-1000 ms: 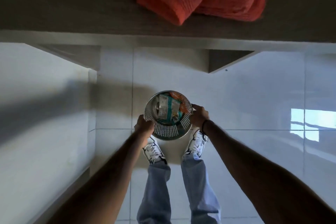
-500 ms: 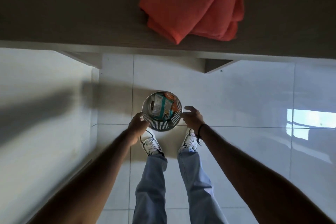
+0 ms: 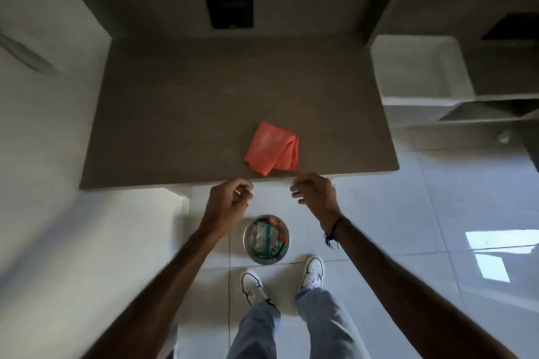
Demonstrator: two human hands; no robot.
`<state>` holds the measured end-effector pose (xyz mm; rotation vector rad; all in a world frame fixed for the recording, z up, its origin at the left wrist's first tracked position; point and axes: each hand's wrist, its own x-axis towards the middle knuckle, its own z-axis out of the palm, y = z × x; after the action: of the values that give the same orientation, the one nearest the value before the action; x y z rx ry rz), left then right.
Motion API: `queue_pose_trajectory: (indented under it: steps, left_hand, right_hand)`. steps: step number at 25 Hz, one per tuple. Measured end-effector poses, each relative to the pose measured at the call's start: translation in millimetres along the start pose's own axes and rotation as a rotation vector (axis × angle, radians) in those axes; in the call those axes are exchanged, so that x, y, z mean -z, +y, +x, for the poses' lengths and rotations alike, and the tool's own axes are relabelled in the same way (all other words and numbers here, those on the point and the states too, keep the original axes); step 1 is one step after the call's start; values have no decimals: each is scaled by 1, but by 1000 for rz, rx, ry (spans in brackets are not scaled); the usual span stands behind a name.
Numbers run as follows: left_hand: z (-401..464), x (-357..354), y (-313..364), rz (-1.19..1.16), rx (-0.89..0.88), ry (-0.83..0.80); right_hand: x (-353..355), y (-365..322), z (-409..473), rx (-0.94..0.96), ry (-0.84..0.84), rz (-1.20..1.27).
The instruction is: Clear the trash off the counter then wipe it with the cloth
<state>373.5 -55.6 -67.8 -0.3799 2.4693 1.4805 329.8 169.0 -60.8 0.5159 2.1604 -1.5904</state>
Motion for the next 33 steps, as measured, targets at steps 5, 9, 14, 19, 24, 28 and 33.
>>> queue_pose_trajectory:
  steps: [5, 9, 14, 19, 24, 28, 33]
  left_hand:
    - [61, 14, 66, 86, 44, 171]
    - [88, -12, 85, 118, 141, 18]
    - [122, -54, 117, -86, 194, -29]
    - [189, -117, 193, -179, 184, -34]
    - [260, -203, 294, -230, 177, -138]
    - [310, -262, 348, -149, 163, -164]
    - [345, -277, 354, 67, 143, -86]
  right_hand:
    - [0, -59, 21, 105, 152, -341]
    - [-2, -74, 45, -30, -57, -160]
    - [44, -83, 87, -129, -153, 115]
    - [143, -106, 155, -64, -155, 170]
    - [265, -137, 231, -108, -10, 95]
    - [325, -142, 280, -79, 222, -69]
    - [340, -154, 315, -42, 39, -341]
